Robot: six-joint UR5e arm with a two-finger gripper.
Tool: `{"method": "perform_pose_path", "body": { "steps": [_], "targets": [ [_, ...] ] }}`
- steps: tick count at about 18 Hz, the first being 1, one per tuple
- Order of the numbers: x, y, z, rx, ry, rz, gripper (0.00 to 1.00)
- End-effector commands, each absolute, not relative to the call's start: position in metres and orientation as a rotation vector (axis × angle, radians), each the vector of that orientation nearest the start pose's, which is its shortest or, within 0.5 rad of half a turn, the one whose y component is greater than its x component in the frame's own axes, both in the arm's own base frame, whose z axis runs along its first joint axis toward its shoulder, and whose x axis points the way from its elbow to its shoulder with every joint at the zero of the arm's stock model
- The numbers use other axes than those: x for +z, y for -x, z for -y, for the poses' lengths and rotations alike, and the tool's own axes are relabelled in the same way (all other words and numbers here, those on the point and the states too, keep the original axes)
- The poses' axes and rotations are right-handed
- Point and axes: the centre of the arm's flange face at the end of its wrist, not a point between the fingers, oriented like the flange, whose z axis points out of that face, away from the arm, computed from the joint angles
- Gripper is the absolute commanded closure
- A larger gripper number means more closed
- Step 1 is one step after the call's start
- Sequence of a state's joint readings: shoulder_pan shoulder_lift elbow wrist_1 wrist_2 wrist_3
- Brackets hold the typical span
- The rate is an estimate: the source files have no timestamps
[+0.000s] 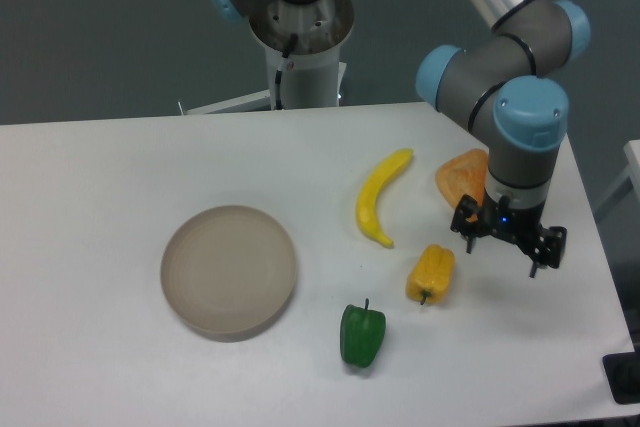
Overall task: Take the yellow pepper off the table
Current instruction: 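Move the open gripper over the yellow bell pepper, then lower the gripper around the yellow pepper and close the fingers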
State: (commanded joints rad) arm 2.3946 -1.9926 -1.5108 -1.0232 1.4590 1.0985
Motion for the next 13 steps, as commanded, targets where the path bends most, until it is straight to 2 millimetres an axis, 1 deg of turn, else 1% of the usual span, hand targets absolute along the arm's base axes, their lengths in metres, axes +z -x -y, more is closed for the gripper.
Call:
{"method": "perform_pose_path", "body": {
  "steps": [1, 3, 4, 5, 7, 8, 10, 13],
  "targets": [
    [0.326, 0.376, -0.555, 0.086, 2.899, -0.394, 0.0],
    [0.315, 0.369, -0.554, 0.046, 2.895, -0.391, 0.0],
    [0.306, 0.364, -0.55, 0.029, 2.902, -0.393, 0.0],
    [0.302, 0.36, -0.548, 0.019, 2.906, -0.395, 0.0],
    [0.285, 0.348, -0.544, -0.023, 2.927, -0.405, 0.0],
    [0.28, 0.343, -0.543, -0.024, 2.926, -0.411, 0.0],
    [0.272, 0.341, -0.542, 0.014, 2.907, -0.413, 0.0],
    [0.266, 0.337, -0.538, 0.001, 2.916, -0.41, 0.0]
  ]
}}
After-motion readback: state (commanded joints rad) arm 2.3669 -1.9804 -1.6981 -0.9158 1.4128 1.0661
